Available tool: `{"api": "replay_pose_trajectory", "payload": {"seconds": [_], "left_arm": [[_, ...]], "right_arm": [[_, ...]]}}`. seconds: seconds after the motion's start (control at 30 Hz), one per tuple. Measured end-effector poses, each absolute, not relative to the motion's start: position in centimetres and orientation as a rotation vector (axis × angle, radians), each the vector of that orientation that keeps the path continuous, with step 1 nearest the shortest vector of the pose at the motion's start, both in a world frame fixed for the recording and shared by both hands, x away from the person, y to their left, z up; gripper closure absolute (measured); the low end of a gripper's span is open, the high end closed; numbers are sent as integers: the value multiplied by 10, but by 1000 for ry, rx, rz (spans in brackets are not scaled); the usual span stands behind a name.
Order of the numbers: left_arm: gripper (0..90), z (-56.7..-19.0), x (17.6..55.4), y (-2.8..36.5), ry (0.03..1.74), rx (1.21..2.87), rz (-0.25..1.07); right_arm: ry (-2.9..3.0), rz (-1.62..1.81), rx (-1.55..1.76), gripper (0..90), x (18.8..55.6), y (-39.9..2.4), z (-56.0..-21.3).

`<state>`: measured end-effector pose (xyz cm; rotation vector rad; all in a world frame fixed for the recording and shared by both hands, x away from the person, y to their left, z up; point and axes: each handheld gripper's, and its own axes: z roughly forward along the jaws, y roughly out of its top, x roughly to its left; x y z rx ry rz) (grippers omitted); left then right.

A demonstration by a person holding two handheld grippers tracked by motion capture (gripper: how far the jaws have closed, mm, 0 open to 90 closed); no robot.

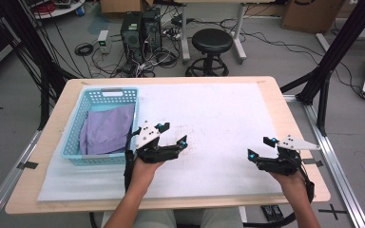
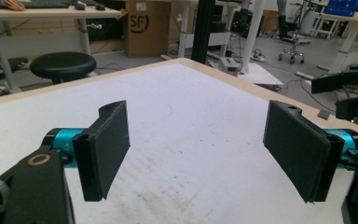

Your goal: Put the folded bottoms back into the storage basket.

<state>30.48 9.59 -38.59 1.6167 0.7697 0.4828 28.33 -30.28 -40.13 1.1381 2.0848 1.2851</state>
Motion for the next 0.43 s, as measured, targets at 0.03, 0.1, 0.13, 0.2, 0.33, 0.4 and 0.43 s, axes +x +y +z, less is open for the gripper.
{"api": "replay_pose_trajectory", "payload": {"seconds": [0.03, 0.1, 0.13, 0.2, 0.33, 0.4, 0.43], "left_arm": [[226, -387, 306, 94, 770, 1622, 480], [226, -390, 307, 91, 770, 1634, 471], [226, -390, 307, 91, 772, 1634, 468], [226, -390, 307, 91, 773, 1634, 464], [226, -390, 307, 92, 781, 1622, 458], [226, -390, 307, 92, 786, 1614, 457], [226, -390, 307, 93, 787, 1614, 458]], "right_arm": [[2084, 1285, 1137, 190, 283, -303, -401], [2084, 1286, 1141, 190, 283, -303, -401], [2083, 1287, 1146, 190, 283, -303, -401], [2079, 1288, 1144, 190, 283, -304, -401], [2079, 1289, 1147, 190, 283, -304, -402], [2082, 1288, 1147, 190, 284, -304, -402], [2082, 1289, 1146, 190, 284, -304, -402]]}}
